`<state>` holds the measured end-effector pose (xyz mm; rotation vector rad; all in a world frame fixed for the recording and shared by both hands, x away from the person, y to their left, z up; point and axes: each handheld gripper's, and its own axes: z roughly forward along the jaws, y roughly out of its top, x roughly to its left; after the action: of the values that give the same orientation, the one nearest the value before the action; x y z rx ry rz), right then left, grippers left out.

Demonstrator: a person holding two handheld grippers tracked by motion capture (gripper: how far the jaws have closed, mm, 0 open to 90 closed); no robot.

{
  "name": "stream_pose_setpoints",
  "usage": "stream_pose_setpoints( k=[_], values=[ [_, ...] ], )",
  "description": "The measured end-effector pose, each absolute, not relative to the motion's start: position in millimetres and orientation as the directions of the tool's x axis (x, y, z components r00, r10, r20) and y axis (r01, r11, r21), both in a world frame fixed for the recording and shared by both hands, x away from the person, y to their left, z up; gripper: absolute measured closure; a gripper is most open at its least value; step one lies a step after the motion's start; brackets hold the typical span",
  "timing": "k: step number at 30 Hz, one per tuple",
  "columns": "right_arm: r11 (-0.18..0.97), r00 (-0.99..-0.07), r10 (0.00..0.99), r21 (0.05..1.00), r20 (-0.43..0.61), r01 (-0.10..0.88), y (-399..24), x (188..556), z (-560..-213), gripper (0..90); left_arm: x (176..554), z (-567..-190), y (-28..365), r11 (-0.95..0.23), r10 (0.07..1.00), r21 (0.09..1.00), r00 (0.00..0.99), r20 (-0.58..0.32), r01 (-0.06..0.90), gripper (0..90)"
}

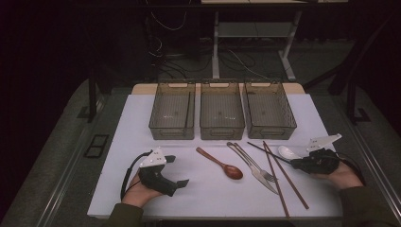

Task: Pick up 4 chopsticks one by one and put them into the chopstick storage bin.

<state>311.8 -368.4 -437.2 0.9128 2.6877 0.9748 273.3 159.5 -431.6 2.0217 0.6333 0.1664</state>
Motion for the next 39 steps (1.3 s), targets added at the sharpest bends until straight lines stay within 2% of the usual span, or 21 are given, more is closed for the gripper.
stream_pose_setpoints(
  k=[22, 39],
  values=[
    [0.499, -0.819, 0.557, 0.732, 0.141, 0.465, -369.4, 306.2, -415.4, 85.4, 273.4, -430.9, 159.7, -0.391, 0.502, 0.844, 0.854, -0.138, 0.366, 0.0],
    [0.497, -0.842, 0.523, 0.755, 0.133, 0.428, -337.8, 312.2, -401.3, 85.3, 274.3, -431.3, 160.3, -0.375, 0.509, 0.847, 0.848, -0.151, 0.376, 0.0]
  ],
)
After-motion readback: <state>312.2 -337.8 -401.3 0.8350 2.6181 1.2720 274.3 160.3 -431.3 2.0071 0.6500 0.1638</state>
